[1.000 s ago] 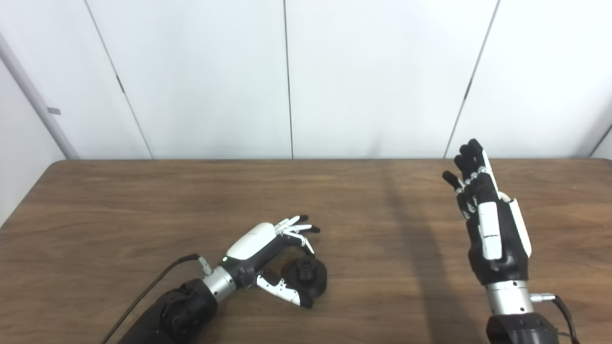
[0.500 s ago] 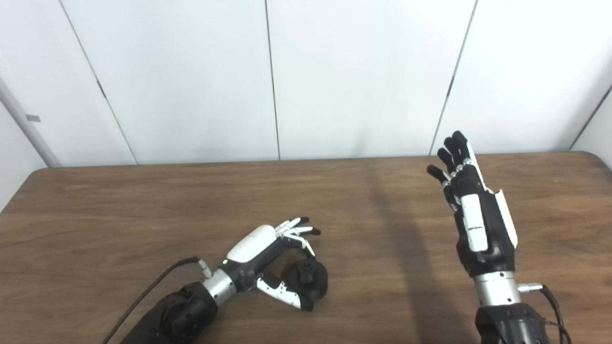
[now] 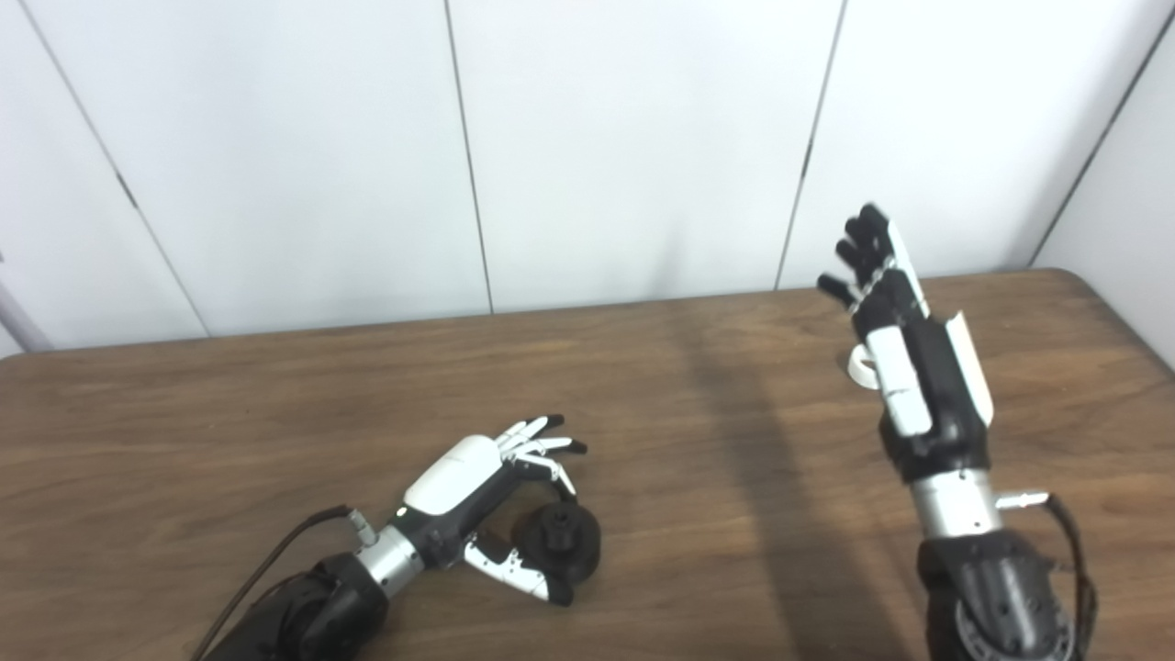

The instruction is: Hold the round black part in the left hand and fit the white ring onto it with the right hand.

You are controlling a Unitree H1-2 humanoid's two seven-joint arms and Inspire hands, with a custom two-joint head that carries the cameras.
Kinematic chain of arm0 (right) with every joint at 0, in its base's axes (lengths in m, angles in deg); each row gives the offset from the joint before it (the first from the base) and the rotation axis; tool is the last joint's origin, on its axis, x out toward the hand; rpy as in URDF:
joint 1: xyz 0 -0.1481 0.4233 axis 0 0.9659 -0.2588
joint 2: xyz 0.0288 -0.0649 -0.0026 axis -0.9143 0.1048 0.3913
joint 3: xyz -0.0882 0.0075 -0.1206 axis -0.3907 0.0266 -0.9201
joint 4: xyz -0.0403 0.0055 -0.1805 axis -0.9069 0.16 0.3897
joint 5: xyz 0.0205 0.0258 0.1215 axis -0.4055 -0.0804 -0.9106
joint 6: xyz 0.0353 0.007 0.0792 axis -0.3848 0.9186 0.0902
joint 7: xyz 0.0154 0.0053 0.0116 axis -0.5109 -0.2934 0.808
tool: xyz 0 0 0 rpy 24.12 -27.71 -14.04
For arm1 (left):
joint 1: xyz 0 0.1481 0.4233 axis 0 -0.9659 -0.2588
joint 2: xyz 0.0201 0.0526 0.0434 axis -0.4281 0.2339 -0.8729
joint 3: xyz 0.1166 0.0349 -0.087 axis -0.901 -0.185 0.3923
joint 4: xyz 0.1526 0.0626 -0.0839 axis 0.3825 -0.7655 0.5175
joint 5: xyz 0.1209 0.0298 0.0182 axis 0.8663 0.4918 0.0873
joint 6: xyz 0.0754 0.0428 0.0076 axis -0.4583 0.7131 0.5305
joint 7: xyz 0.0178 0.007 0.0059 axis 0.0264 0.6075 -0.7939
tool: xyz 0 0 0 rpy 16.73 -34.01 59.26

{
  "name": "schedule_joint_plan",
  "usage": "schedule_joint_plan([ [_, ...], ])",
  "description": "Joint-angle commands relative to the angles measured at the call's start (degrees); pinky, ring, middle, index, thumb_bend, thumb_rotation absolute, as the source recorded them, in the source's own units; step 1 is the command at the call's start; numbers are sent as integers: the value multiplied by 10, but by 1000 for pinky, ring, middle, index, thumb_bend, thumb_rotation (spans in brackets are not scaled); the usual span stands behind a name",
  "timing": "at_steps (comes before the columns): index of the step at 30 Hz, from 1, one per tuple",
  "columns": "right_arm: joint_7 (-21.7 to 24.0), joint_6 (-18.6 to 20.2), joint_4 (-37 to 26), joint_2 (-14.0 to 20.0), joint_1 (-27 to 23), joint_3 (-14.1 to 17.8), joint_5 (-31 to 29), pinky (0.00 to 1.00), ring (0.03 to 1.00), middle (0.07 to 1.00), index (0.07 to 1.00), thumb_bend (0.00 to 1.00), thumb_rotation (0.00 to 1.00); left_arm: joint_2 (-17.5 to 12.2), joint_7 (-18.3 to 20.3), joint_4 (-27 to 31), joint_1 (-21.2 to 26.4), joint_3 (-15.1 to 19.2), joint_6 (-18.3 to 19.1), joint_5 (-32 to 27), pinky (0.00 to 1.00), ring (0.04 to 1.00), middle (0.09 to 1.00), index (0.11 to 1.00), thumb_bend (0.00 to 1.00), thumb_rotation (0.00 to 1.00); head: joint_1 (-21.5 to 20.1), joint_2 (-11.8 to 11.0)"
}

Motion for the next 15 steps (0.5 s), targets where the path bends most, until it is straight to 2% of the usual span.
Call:
schedule_joint_plan([
  [1, 0, 4, -30, 11, -33, 8, -7, 884, 952, 957, 953, 413, 862, -24, 2, -12, 5, -18, 9, 30, 1000, 1000, 875, 480, 524, 59, -1, 0],
  [5, 6, 40, -46, 39, -49, 15, 0, 902, 972, 970, 968, 437, 915, -42, -29, -13, 14, -40, 9, 38, 1000, 1000, 864, 480, 524, 57, -7, 0],
  [9, -1, 58, -49, 49, -56, 25, 7, 842, 947, 951, 952, 385, 863, -52, -46, -16, 20, -56, 9, 50, 1000, 1000, 863, 481, 524, 57, -12, -5],
  [12, -7, 60, -35, 60, -59, 37, 22, 820, 927, 933, 935, 409, 802, -56, -60, -20, 23, -66, 9, 53, 1000, 1000, 861, 481, 525, 58, -18, -6],
  [15, -21, 64, -17, 75, -62, 46, 68, 778, 890, 897, 895, 469, 661, -58, -67, -20, 23, -73, 9, 49, 1000, 1000, 863, 481, 525, 58, -18, -6],
])
